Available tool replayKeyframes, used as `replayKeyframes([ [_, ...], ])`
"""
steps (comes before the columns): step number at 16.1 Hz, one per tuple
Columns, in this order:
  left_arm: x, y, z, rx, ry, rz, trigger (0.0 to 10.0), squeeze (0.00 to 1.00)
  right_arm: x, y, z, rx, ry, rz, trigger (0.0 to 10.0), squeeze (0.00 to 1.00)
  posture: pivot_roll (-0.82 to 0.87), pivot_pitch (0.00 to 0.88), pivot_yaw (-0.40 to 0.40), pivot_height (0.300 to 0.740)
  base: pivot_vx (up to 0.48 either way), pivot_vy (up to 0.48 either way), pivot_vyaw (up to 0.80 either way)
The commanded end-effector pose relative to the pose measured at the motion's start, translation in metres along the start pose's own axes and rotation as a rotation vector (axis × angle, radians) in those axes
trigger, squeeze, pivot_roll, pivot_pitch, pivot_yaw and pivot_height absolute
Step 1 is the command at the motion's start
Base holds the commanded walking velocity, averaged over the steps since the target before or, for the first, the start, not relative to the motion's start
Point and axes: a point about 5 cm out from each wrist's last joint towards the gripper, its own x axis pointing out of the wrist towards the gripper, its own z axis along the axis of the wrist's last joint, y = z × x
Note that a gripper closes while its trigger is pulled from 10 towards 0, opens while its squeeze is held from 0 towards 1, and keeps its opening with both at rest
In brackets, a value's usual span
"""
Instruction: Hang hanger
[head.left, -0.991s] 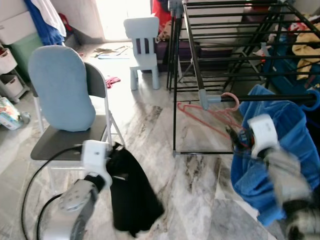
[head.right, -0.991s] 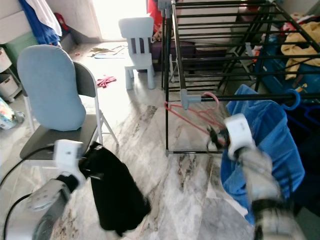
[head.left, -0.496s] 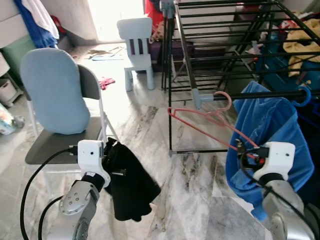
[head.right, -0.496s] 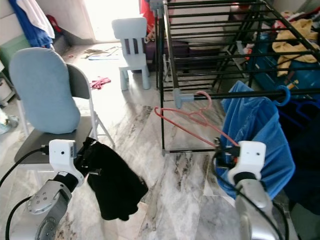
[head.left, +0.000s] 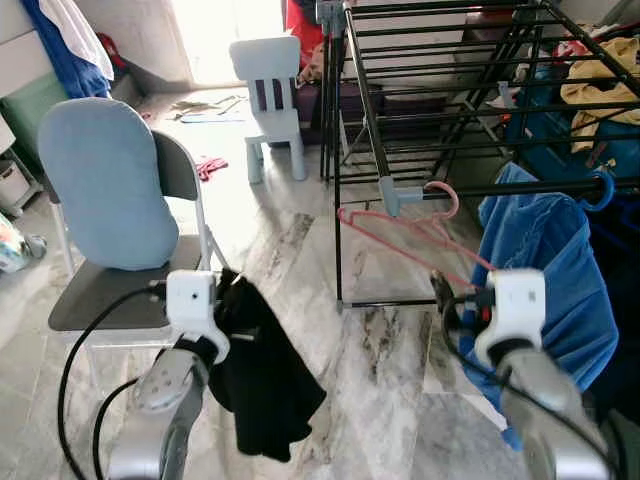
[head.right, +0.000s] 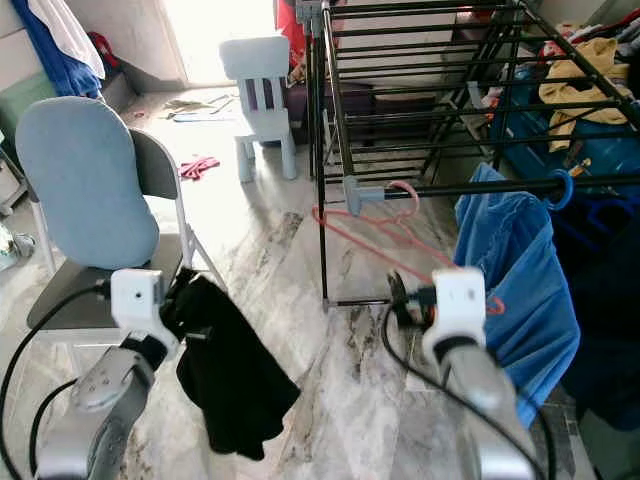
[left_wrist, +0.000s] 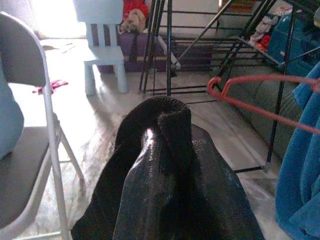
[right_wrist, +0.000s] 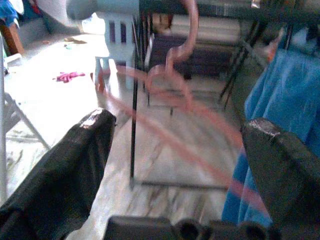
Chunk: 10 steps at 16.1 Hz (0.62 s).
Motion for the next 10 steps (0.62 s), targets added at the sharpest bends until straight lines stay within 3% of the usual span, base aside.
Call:
replayKeyframes([
  [1,0.002,0.004,0.007,0.028,-0.032,0.012,10.0,0.0,0.003,-0.009,0.001,-0.009,0.013,-0.029,10.0,0.0,-0.11,0.0,0.062,0.74,0.0,0.0,0.0],
  [4,-0.006,0.01,0.006,0.028,-0.049,0.058,10.0,0.0,-0.006,-0.007,0.003,0.003,0.002,-0.041,10.0,0.0,-0.08,0.0,0.036,0.74,0.0,0.0,0.0],
  [8,-0.034,0.023,-0.005,0.045,-0.014,0.108,10.0,0.0,-0.029,0.002,-0.012,0.065,0.016,-0.118,10.0,0.0,-0.09,0.0,0.037,0.74,0.0,0.0,0.0],
  [10,-0.035,0.027,-0.005,0.037,-0.015,0.123,10.0,0.0,-0.028,0.007,-0.013,0.049,0.014,-0.103,10.0,0.0,-0.1,0.0,0.039,0.74,0.0,0.0,0.0],
])
